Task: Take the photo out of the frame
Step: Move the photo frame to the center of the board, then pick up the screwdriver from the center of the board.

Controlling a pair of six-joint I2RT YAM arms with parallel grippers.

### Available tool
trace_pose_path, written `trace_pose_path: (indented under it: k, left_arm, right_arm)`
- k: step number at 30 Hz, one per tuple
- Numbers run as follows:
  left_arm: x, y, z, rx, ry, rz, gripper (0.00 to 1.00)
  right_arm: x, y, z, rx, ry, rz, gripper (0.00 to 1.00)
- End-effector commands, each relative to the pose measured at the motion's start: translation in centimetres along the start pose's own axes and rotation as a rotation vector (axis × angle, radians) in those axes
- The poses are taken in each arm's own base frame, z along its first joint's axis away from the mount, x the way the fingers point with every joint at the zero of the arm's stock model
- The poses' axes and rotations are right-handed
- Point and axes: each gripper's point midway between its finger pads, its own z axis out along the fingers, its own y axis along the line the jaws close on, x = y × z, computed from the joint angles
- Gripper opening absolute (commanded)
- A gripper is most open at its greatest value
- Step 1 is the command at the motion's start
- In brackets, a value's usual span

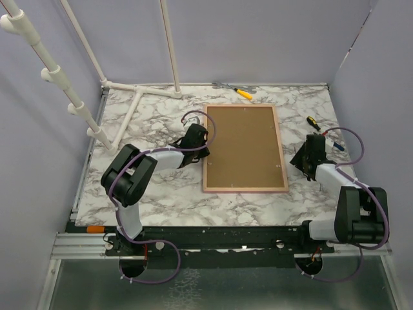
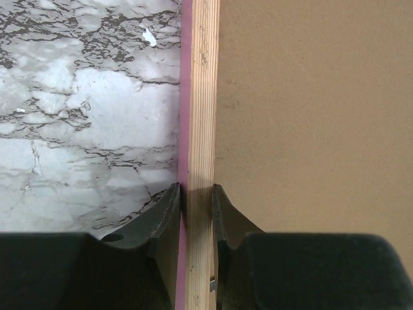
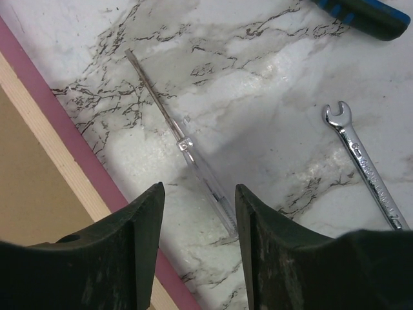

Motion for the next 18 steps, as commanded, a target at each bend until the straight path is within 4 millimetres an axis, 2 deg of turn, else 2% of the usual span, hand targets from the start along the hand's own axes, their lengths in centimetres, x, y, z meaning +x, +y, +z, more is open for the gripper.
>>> trace_pose_path:
  k: [1,4,7,11,15,16,18]
  left_arm:
    - [-1.2,-0.5,-1.3,0.03,-0.029,0.001,0.22]
    - [-1.5,-0.5,-1.8,0.032,-0.041,0.003,0.23]
    - [-1.6,-0.5,-2.1,0.034,-0.049,0.004,0.24]
    - [-1.8,-0.3,-2.6,0.032,-0.056,0.008,0.29]
    - [-2.2,-0.6,-3.5,0.046,-0.072,0.001,0.32]
    - [-2.3,-0.7,-3.8,0.055,-0.075,-0.001,0.34]
    - [-2.6,-0.9,-4.3,0.064,-0.085,-0.006,0.36]
  right_arm:
    - [0.3,-0.1,0.2,0.016,0.047,-0.004,0.49]
    - [0.4,0.0,0.4,0.02,0.063,-0.007,0.43]
    - [0.2,0.2,0.2,0.009,0.058,-0.006,0.33]
    - [-1.0,0.7,-0.6,-0.015,0.03,-0.009,0.14]
    - [-2.0,1.9,-1.9,-0.076,0.013,-0.026,0.1]
    - [-2.2,2.3,-2.2,-0.102,0.012,-0.033,0.06]
    - [-2.3,2.8,-2.7,-0.133,0.012,-0.042,0.07]
